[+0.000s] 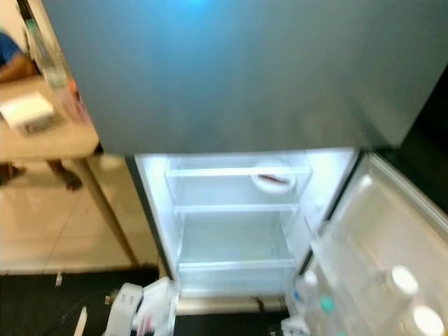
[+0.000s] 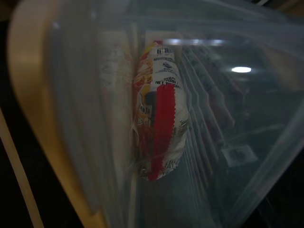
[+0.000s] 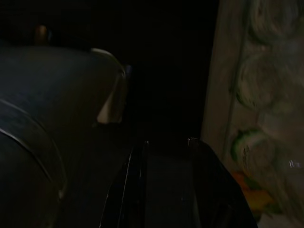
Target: Restocking fridge
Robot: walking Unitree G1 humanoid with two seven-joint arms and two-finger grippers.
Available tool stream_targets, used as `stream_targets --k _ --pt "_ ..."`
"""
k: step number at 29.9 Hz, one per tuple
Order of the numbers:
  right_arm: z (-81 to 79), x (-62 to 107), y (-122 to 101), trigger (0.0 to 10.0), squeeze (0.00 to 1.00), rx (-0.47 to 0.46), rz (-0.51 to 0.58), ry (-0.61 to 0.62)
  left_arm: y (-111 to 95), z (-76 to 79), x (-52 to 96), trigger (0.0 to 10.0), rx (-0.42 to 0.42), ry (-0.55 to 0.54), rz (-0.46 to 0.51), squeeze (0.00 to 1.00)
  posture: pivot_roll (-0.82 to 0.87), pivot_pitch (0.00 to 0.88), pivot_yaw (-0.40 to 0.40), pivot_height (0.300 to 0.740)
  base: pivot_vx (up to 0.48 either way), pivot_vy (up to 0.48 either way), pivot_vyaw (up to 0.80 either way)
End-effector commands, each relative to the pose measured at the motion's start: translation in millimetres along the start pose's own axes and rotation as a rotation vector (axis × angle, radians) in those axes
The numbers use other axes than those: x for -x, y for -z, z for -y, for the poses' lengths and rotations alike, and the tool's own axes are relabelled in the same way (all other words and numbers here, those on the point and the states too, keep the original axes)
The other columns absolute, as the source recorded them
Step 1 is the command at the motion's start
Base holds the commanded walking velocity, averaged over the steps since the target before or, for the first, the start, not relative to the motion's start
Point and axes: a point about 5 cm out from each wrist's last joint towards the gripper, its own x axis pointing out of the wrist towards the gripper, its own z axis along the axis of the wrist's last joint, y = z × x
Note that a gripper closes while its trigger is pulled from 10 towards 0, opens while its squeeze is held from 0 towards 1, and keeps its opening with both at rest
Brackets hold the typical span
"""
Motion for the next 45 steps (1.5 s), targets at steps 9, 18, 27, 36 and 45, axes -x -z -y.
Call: stream_targets --k 9,18,27,36,45 --pt "-2.6 -0.4 0 10.0 0.00 -0.002 0.000 -0.010 25 3.7 3.4 10.0 0.025 0.001 -0.098 0.00 -0.10 0.064 0.009 0.740 0.000 0.000 0.00" --pt "0.5 -0.8 -8 10.0 0.00 -0.008 0.033 -0.001 6 6.0 -1.0 10.0 -0.026 0.020 -0.024 0.00 -0.10 0.068 0.007 0.740 0.000 0.000 0.00" --pt "8.0 -2.1 -56 10.0 0.00 -0.101 0.206 0.026 -62 22.1 -12.7 10.0 -0.415 0.065 0.141 0.00 -0.10 0.073 0.012 0.740 0.000 0.000 0.00" --pt "-6.8 -0.3 -98 10.0 0.00 -0.135 0.363 -0.132 -94 29.3 -13.9 10.0 -0.834 -0.018 0.225 0.00 -0.10 0.077 0.018 0.740 0.000 0.000 0.00" --pt "1.9 4.9 -127 10.0 0.00 -0.203 0.463 -0.114 -100 25.5 -13.1 10.0 -1.112 -0.130 0.245 0.00 -0.10 0.080 0.025 0.740 0.000 0.000 0.00"
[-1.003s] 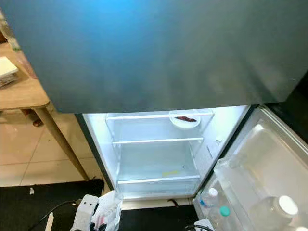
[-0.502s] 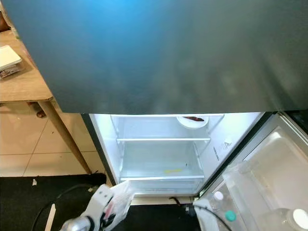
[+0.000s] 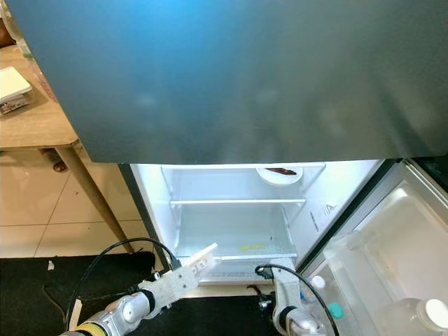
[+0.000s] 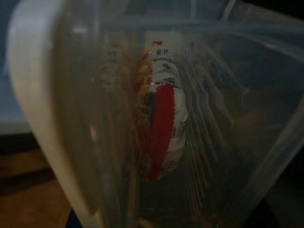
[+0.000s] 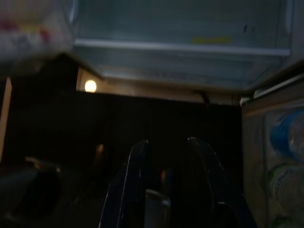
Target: Restocking fridge
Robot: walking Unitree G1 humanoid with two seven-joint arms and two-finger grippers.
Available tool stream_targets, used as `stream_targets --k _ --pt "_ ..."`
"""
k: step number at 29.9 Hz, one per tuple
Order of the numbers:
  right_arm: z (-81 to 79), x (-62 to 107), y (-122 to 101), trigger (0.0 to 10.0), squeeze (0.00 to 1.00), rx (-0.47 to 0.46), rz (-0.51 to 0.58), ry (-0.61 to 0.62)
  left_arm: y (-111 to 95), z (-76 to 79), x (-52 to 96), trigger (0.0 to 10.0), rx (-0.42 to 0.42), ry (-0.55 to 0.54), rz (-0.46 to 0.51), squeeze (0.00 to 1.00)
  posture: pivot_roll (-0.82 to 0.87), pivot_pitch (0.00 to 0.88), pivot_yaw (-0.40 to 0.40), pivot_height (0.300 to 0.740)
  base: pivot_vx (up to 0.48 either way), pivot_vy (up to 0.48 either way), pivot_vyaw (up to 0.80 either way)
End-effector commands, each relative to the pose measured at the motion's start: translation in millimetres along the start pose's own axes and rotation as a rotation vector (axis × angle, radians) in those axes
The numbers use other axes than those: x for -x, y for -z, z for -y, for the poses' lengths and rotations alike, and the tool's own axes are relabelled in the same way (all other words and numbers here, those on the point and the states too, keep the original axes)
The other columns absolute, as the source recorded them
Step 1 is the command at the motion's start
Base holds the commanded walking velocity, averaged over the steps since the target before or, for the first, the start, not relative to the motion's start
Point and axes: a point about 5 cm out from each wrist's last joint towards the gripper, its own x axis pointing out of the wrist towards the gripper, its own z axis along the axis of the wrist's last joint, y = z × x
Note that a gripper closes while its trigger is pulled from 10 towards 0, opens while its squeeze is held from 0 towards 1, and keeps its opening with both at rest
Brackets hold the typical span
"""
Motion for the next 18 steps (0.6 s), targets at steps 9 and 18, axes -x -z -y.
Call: stream_targets --k 9,18 --pt "4.8 -3.2 -19 10.0 0.00 -0.020 0.053 0.014 -1 -14.8 0.1 10.0 -0.174 -0.111 0.016 0.00 -0.10 0.074 0.027 0.725 0.000 0.000 0.00" --pt "7.1 -3.6 -27 10.0 0.00 -0.028 0.075 0.003 -17 -17.8 -3.4 10.0 -0.320 -0.177 0.091 0.00 -0.10 0.066 0.021 0.700 0.000 0.000 0.00"
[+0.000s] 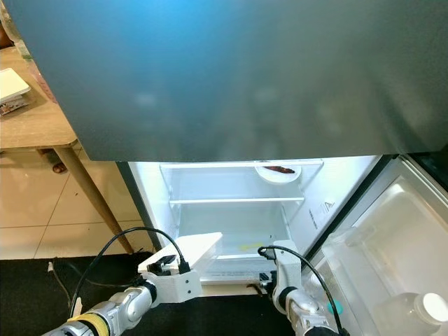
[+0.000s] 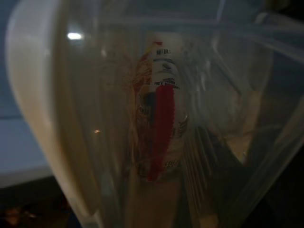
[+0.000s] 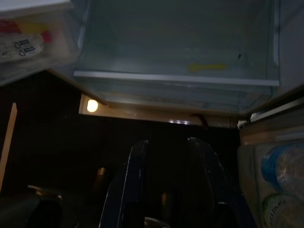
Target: Restocking fridge
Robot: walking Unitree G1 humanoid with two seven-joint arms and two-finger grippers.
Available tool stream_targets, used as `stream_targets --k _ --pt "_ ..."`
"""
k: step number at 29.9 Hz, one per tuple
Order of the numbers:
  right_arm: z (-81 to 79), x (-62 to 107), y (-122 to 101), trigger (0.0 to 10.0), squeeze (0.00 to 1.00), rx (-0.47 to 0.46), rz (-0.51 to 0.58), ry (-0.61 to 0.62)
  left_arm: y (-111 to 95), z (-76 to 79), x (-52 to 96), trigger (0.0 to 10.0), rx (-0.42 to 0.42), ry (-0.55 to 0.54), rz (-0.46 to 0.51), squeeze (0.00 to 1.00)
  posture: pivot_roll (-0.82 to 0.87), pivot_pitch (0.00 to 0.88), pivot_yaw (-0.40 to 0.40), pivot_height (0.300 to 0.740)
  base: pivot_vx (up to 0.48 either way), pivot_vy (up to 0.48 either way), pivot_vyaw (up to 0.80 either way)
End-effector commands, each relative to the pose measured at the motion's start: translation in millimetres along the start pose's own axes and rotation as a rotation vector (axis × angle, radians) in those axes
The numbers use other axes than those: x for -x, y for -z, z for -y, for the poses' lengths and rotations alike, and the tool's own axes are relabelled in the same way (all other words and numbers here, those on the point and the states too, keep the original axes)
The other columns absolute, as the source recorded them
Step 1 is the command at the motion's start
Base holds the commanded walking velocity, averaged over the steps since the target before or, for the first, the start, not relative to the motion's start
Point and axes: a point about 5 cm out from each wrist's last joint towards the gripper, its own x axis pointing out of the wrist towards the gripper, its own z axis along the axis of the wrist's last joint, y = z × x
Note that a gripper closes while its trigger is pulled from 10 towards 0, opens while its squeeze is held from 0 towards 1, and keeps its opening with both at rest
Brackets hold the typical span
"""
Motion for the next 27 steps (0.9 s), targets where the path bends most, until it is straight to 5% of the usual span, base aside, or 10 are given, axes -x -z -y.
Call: stream_targets --k 1,27 --pt "3.4 1.0 -1 10.0 0.00 -0.022 0.005 0.006 -2 -0.4 0.2 10.0 -0.044 -0.017 0.031 0.00 -0.10 0.066 0.022 0.695 0.000 0.000 0.00" --pt "2.6 -1.5 -13 10.0 0.00 -0.062 0.052 -0.029 -10 -5.8 -1.8 10.0 -0.132 -0.073 0.095 0.00 -0.10 0.080 0.022 0.610 0.000 0.000 0.00"
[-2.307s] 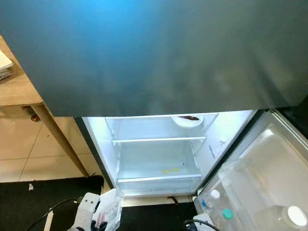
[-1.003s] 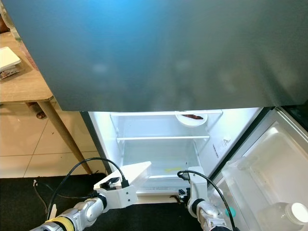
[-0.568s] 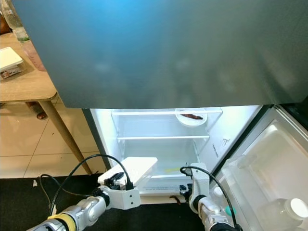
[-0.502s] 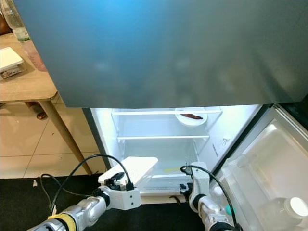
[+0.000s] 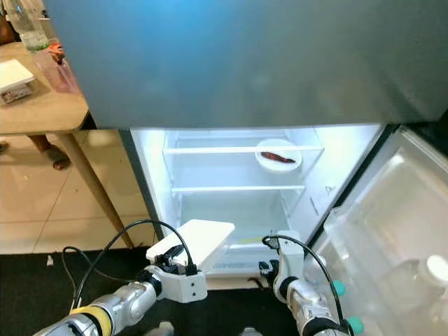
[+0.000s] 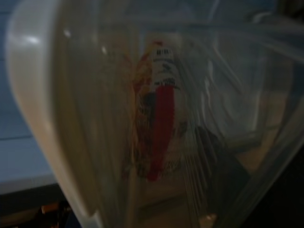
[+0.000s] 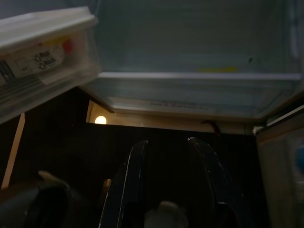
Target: Restocking fridge
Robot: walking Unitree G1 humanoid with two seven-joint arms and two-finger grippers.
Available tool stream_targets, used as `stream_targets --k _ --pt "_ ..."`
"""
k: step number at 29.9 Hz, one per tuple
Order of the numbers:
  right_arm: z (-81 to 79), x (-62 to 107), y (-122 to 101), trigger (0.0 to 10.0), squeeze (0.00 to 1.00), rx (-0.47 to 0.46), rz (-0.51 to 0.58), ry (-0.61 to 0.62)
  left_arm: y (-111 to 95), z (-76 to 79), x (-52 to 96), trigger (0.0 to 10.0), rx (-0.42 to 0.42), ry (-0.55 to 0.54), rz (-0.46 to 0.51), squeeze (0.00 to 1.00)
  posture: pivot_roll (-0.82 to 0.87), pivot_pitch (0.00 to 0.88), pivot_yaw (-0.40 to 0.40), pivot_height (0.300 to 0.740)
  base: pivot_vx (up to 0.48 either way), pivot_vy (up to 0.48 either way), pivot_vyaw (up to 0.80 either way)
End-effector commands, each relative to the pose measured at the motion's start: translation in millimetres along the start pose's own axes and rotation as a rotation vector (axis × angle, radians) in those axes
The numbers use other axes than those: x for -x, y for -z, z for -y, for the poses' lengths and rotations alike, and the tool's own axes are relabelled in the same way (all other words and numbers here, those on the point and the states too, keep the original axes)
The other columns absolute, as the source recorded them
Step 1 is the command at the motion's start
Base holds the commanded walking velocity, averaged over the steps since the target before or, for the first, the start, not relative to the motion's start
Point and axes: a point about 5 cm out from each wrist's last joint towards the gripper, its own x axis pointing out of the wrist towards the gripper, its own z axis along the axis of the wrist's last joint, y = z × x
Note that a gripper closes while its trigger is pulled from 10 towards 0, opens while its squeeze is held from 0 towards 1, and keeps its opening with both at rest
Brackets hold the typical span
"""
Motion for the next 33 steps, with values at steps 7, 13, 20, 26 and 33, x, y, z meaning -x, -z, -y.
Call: stream_targets --k 7,13,20,26,33 --pt "-3.1 -1.2 -5 10.0 0.00 -0.053 0.036 -0.038 1 1.8 1.6 10.0 -0.021 -0.009 0.012 0.00 -0.10 0.086 0.027 0.585 0.000 0.000 0.00" --pt "-11.1 -6.1 -19 10.0 0.00 -0.050 0.086 -0.097 1 0.6 1.5 10.0 -0.036 -0.016 0.016 0.00 -0.10 0.087 0.024 0.560 0.000 0.000 0.00" --pt "-17.5 -8.4 -25 10.0 0.00 -0.037 0.101 -0.145 1 -0.3 1.2 10.0 -0.041 -0.023 0.011 0.00 -0.09 0.087 0.020 0.535 0.000 0.000 0.00" --pt "-31.2 -11.2 -27 10.0 0.00 -0.018 0.106 -0.233 2 0.7 1.7 10.0 -0.043 -0.027 0.007 0.00 -0.10 0.090 0.019 0.510 0.000 0.000 0.00" --pt "-38.2 -12.7 -30 10.0 0.00 -0.016 0.119 -0.274 4 -1.1 1.8 10.0 -0.058 -0.041 0.000 0.00 -0.09 0.095 0.018 0.490 0.000 0.000 0.00"
